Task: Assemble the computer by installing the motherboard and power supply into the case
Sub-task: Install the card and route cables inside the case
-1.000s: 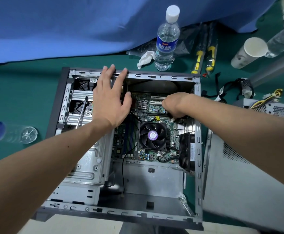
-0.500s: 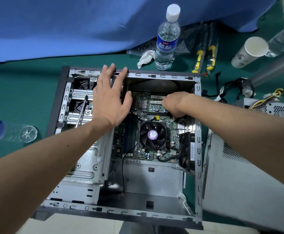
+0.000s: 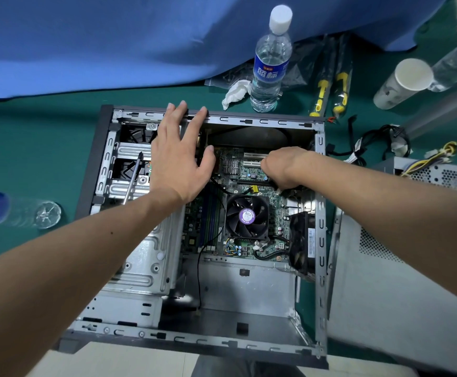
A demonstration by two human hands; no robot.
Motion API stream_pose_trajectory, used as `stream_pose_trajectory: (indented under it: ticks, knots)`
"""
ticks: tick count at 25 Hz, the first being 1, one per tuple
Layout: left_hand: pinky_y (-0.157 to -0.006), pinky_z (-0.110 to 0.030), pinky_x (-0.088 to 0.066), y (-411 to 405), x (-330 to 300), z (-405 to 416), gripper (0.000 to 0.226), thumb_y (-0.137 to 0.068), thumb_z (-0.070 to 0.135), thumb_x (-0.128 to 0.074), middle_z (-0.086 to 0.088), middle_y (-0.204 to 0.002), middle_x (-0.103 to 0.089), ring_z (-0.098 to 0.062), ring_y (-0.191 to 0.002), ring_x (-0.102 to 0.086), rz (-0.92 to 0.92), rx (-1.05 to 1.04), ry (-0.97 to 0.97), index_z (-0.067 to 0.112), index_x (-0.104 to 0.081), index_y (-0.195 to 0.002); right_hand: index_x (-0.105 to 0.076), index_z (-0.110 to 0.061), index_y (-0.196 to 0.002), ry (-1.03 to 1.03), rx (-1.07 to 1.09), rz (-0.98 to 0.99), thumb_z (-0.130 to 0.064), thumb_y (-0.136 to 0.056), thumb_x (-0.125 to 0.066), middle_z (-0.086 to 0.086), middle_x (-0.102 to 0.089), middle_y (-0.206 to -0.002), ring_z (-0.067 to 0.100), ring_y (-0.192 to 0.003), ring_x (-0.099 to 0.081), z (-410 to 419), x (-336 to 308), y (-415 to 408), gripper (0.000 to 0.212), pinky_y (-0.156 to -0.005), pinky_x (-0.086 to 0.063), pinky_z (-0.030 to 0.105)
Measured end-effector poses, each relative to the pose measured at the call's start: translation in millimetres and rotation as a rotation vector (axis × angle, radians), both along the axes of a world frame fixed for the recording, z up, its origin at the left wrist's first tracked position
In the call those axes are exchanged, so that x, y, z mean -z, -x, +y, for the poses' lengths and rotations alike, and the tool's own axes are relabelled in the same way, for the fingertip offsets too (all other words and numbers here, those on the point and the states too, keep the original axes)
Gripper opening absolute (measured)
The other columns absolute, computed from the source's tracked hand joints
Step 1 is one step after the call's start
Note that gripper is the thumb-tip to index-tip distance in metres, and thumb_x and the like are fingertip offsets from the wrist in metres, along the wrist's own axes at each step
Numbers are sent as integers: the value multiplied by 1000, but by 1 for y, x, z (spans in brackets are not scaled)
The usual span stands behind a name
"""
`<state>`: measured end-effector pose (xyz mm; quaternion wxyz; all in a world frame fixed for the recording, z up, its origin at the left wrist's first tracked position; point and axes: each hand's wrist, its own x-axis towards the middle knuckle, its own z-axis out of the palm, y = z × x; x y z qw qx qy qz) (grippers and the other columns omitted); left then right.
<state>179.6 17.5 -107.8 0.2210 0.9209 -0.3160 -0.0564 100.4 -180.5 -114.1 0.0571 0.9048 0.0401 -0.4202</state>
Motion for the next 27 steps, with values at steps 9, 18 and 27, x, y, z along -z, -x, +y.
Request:
stream_pose_trajectory:
  ticks: [9, 18, 27]
  knots:
    - [-117, -48, -22, 1, 0, 1, 62, -91, 39, -48, -9, -161, -20, -26, -151, -9, 5, -1, -5, 26, -35, -151, -43, -14, -95, -8, 2, -1, -3, -91, -56, 2, -48, -90, 22, -82, -51, 1, 1, 1, 18, -67, -45, 31]
    - [-118, -48, -21, 0, 0, 0, 62, -92, 37, -48, -9, -161, -20, -26, -151, -9, 5, 0, -5, 25, -36, -151, -40, -15, -82, -34, 46, -11, -8, -91, -62, -2, -42, -77, 17, -71, -48, -1, 4, -1, 24, -66, -42, 29]
    - [-118, -46, -20, 0, -1, 1, 61, -93, 35, -51, -8, -162, -19, -25, -151, -7, 12, -7, -7, 26, -35, -151, -55, -11, -102, -15, 101, 1, -6, -89, -63, 0, -50, -84, 22, -81, -54, -2, 1, -2, 16, -68, -47, 30]
